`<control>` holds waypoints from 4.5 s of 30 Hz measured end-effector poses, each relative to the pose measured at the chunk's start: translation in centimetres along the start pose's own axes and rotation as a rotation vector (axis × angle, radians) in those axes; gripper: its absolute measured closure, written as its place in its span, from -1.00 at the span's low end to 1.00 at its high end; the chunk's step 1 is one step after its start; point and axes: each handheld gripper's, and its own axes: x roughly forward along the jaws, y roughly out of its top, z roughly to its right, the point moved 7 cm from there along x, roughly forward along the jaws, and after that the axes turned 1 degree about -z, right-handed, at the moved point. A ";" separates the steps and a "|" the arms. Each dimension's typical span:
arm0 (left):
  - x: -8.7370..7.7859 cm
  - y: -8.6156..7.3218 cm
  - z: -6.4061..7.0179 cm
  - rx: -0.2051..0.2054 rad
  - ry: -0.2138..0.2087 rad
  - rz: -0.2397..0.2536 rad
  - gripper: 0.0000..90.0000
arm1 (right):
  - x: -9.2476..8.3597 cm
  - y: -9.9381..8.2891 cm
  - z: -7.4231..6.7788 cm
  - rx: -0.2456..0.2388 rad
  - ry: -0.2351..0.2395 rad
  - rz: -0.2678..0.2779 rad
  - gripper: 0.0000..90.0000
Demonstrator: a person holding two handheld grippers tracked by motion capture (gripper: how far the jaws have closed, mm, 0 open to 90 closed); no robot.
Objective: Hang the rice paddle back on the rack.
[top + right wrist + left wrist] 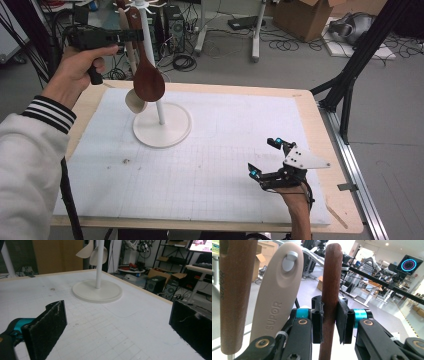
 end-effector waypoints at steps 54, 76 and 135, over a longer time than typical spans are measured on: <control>-0.6 -1.5 -1.0 0.012 0.076 0.007 0.47 | 0.1 0.1 -0.1 -0.008 0.006 0.000 -0.99; -1.9 -3.3 -1.2 0.120 0.129 0.020 0.37 | 0.2 0.0 -0.3 -0.004 0.011 -0.012 -0.99; -8.2 -27.5 0.8 0.357 0.172 0.018 -0.96 | -1.2 -0.6 1.1 0.009 -0.055 0.020 -0.99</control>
